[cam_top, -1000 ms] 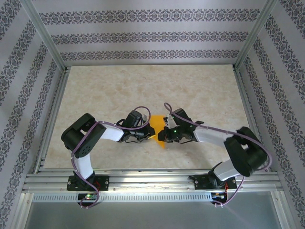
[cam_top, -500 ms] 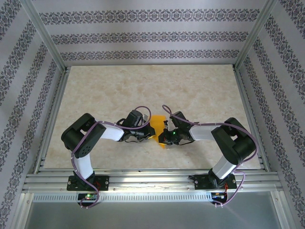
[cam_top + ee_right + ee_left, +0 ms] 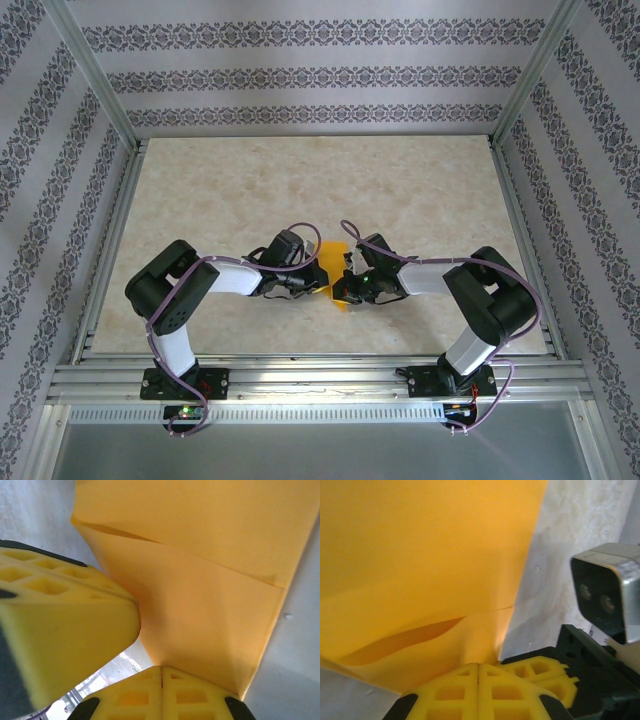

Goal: Fold a paper plane with a square sheet of paper (pick it up from the middle)
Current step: Third fold the triangle at the center of the table.

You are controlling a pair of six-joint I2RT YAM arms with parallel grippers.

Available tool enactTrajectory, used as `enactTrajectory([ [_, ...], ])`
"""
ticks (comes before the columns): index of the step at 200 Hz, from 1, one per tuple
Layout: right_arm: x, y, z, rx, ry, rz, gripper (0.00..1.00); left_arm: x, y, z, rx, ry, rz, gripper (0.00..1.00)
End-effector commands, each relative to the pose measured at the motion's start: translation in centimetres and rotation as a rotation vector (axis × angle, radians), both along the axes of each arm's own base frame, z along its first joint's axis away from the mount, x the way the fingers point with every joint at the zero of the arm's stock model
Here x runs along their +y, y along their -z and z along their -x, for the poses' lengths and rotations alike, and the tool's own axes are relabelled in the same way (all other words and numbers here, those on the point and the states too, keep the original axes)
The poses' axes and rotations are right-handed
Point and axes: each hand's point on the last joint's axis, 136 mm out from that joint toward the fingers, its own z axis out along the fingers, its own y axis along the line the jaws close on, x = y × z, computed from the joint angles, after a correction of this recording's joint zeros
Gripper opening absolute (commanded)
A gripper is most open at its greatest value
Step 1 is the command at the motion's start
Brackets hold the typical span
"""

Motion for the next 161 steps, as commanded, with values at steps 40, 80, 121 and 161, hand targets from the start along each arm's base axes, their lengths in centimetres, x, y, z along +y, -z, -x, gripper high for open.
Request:
enactTrajectory([
  [40,-2.7,2.8,2.2,0.079,0.021,0.122,0.00,4.3,3.2,-0.9,0.041,-0.085,-0.166,0.03],
  [80,-2.8,2.9,2.4,0.081,0.017,0.125,0.00,6.5,2.9,-2.4,0.042,-0.129,-0.172,0.03],
  [121,-2.9,2.8,2.4,0.076,0.020,0.124,0.00,7.7,1.9,-3.3,0.032,-0.141,-0.192,0.03],
  [161,-2.7,2.6,2.2,0.071,0.020,0.115,0.00,6.8,-1.4,-4.1,-0.056,-0.105,-0.159,0.03],
])
